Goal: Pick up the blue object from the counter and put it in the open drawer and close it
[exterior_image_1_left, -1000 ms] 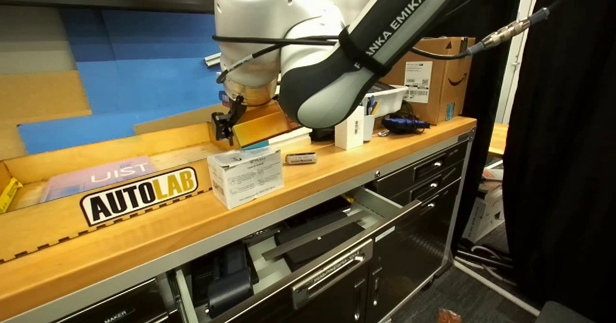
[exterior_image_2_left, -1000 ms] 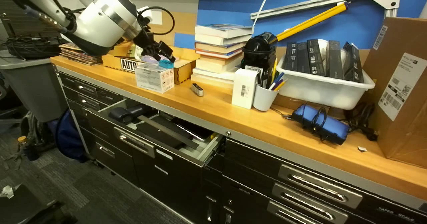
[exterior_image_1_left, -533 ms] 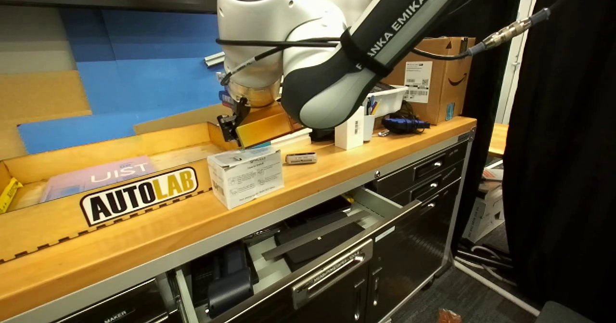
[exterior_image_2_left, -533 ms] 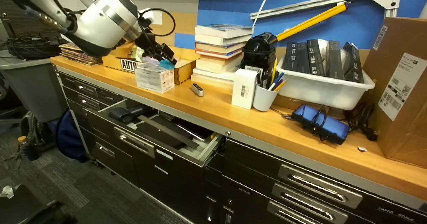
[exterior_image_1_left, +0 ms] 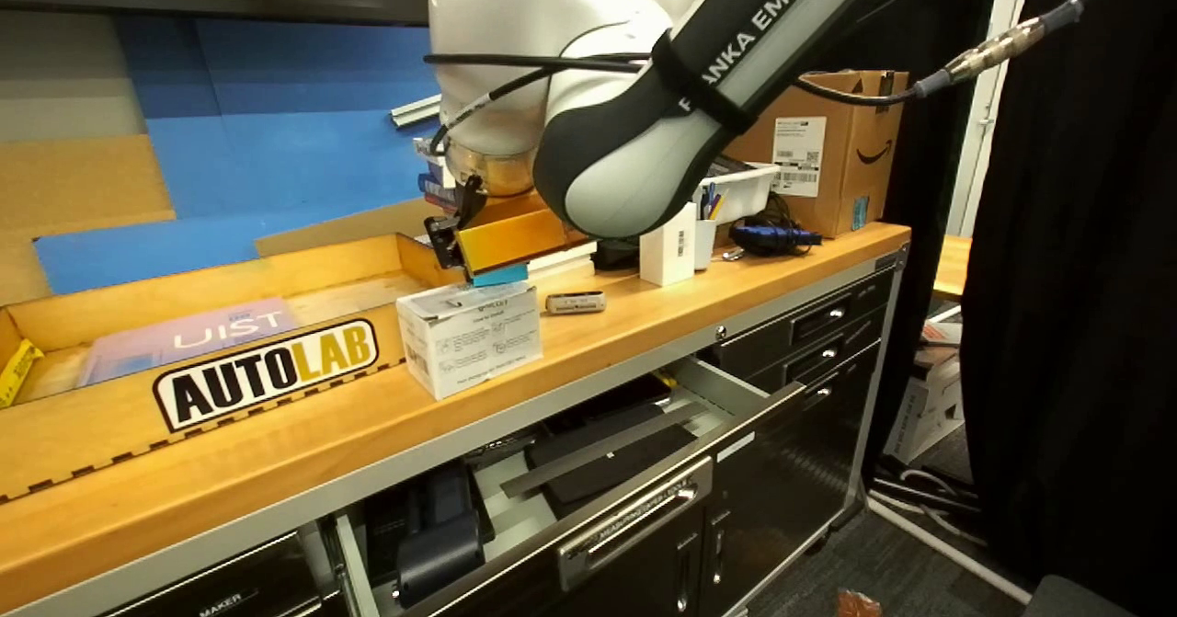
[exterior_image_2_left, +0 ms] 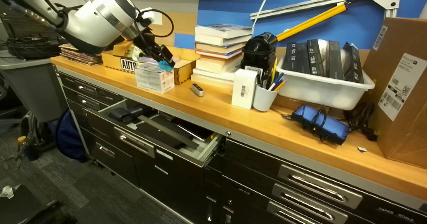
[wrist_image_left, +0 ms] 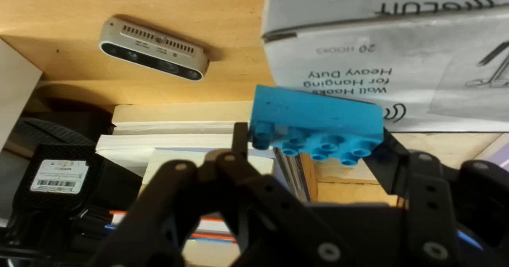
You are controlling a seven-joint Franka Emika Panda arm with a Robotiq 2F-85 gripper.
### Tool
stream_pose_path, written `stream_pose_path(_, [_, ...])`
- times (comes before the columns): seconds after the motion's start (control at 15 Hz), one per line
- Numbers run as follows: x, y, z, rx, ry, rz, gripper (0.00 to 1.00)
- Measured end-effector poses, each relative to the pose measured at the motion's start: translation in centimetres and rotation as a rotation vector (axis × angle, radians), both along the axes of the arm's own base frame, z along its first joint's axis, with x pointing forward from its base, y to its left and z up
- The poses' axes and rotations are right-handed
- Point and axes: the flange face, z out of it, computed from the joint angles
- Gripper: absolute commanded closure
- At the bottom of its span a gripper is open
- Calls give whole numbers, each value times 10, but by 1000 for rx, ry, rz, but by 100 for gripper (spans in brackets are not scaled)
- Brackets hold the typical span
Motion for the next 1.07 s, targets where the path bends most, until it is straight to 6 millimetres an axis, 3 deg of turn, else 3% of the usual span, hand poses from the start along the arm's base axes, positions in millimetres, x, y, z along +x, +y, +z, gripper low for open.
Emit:
stream_pose_path(0.2, [-21,-23,10,9,110,-37,53])
stream_pose_path(0.4, [-55,-48,23,9,243,-44,53])
stream_pose_path(0.67, [-92,-73,36,-28,298,-31,53])
stream_pose_path(0.8, [-103,-74,26,-37,298,-16,53])
stream_pose_path(1.07, [-114,-61,-21,-40,338,41,53])
